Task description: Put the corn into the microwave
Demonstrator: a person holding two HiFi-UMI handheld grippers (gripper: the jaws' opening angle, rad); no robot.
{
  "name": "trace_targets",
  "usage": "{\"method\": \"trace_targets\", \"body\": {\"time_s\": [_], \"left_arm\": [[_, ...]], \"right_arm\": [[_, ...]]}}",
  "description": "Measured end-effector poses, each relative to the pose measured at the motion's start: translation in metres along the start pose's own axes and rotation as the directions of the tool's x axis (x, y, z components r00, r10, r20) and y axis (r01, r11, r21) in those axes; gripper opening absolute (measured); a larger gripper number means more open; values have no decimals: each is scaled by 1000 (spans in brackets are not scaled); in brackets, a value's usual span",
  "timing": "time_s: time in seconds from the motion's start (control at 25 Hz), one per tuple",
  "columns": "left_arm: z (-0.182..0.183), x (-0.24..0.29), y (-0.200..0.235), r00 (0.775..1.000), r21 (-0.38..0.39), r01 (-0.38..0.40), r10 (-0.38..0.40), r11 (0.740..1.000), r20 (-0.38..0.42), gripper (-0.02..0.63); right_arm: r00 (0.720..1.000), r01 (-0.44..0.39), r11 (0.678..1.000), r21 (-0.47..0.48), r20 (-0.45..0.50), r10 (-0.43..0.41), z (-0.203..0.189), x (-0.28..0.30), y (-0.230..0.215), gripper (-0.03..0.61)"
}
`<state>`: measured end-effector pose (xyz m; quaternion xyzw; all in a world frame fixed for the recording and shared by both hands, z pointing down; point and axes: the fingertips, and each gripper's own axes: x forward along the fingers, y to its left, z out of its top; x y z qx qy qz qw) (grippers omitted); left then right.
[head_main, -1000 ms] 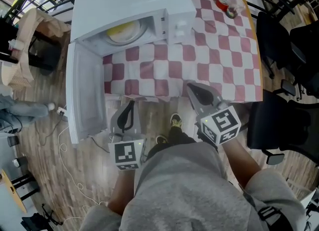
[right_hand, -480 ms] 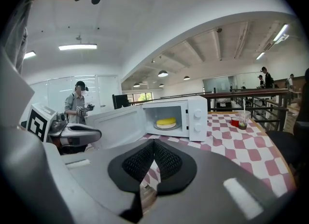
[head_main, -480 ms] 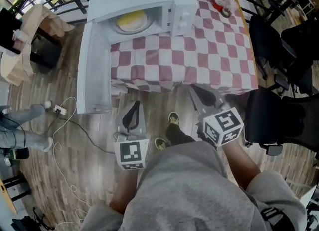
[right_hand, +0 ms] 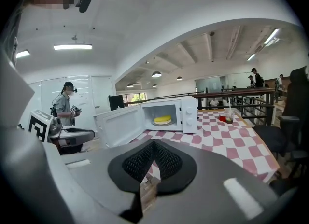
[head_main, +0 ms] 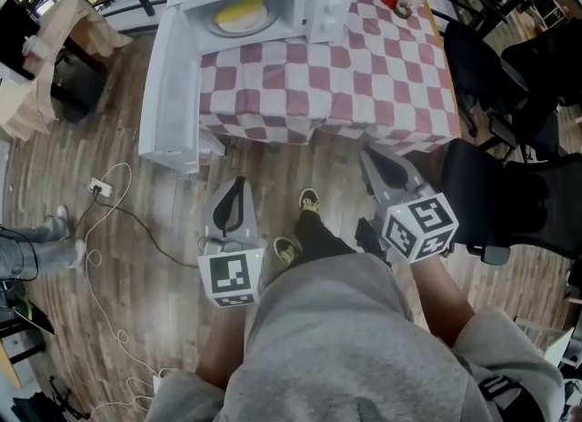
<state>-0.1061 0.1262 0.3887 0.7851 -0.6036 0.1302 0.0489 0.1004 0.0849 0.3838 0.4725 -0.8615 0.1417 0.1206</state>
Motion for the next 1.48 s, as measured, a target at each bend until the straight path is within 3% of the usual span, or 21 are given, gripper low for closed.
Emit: {"method": "trace_targets", "body": {"time_s": [0.4,1.48], "left_arm": [[1,-25,-13,1000,12,6,-6,1000,14,11],[0,-20,-22,1000,50,17,-16,999,-13,11]], "right_arm": [[1000,-12,1000,9,-7,12,-14,-21,13,-2],[1000,-1,1000,-11,5,1,-13,-16,7,-2]]}}
